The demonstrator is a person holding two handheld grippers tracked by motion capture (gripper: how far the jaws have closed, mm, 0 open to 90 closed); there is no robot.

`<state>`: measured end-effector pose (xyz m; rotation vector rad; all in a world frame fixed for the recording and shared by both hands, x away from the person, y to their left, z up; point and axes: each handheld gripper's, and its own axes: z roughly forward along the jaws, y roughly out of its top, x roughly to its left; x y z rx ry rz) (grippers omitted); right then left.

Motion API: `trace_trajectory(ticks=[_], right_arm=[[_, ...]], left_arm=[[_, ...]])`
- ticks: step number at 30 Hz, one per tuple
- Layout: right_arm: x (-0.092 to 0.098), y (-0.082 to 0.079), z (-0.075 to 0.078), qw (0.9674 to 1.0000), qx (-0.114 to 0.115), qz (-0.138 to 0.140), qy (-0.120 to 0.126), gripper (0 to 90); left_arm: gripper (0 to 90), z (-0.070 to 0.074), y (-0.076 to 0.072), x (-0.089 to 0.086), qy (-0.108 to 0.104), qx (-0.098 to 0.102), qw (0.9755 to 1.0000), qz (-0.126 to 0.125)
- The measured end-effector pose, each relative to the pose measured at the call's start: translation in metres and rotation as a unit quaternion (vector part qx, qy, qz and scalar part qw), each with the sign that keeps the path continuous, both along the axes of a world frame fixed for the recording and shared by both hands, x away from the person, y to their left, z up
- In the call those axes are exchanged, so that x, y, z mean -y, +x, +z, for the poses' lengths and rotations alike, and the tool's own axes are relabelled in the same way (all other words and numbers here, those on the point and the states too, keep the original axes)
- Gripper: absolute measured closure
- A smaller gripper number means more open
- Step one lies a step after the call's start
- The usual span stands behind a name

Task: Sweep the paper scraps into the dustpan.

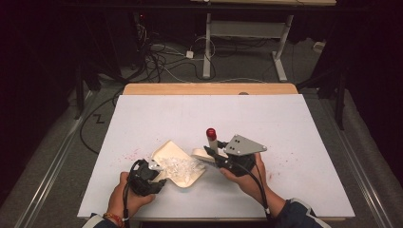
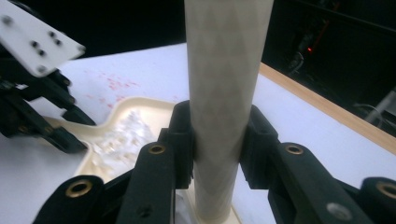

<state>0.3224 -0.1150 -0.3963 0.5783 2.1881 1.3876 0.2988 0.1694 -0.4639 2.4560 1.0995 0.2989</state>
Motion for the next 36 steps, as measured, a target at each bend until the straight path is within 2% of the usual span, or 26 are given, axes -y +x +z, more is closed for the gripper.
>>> trace_trajectory(ticks=[2, 5, 8, 11, 15, 19, 25, 27, 31, 33, 36], right_arm=[[-0.009, -0.002, 0.0, 0.9999, -0.009, 0.012, 0.008, 70.4], [-0.023, -0.004, 0.004, 0.9995, -0.006, 0.029, 0.013, 70.4], [-0.029, -0.003, 0.007, 0.9991, -0.006, 0.039, 0.016, 70.4], [-0.03, 0.0, 0.01, 0.9993, 0.001, 0.032, 0.018, 70.4], [-0.027, 0.007, 0.014, 0.9991, -0.001, 0.028, 0.032, 70.4], [-0.022, 0.022, 0.024, 0.9986, 0.005, 0.004, 0.052, 70.4], [-0.022, 0.04, 0.029, 0.9979, 0.011, -0.016, 0.061, 70.4], [-0.024, 0.052, 0.026, 0.9979, 0.016, -0.031, 0.055, 70.4], [-0.028, 0.064, 0.021, 0.9975, 0.022, -0.049, 0.045, 70.4], [-0.029, 0.072, 0.016, 0.9966, 0.029, -0.067, 0.037, 70.4], [-0.036, 0.083, 0.004, 0.9962, 0.03, -0.078, 0.025, 70.4]], left_arm=[[63.4, 0.0, 0.0, -0.001, -0.002, 0.0, 1.0, 0.001], [63.4, 0.0, 0.0, -0.002, -0.002, 0.0, 1.0, -0.001], [63.4, 0.0, 0.0, -0.004, -0.004, -0.001, 1.0, 0.003], [63.4, 0.0, 0.0, -0.006, -0.006, 0.0, 1.0, 0.006], [63.4, 0.0, 0.0, -0.008, -0.007, -0.002, 0.9999, 0.009], [63.4, 0.0, 0.0, -0.008, -0.006, -0.004, 0.9999, 0.008], [63.4, 0.0, 0.0, -0.009, -0.007, -0.004, 0.9999, 0.009], [63.4, 0.0, 0.0, -0.009, -0.007, -0.004, 0.9999, 0.009], [63.4, 0.0, 0.001, -0.01, -0.006, -0.003, 1.0, 0.007], [63.4, -0.001, 0.001, -0.011, -0.007, -0.004, 0.9999, 0.007], [63.4, -0.001, 0.001, -0.011, -0.008, -0.005, 0.9999, 0.007]])
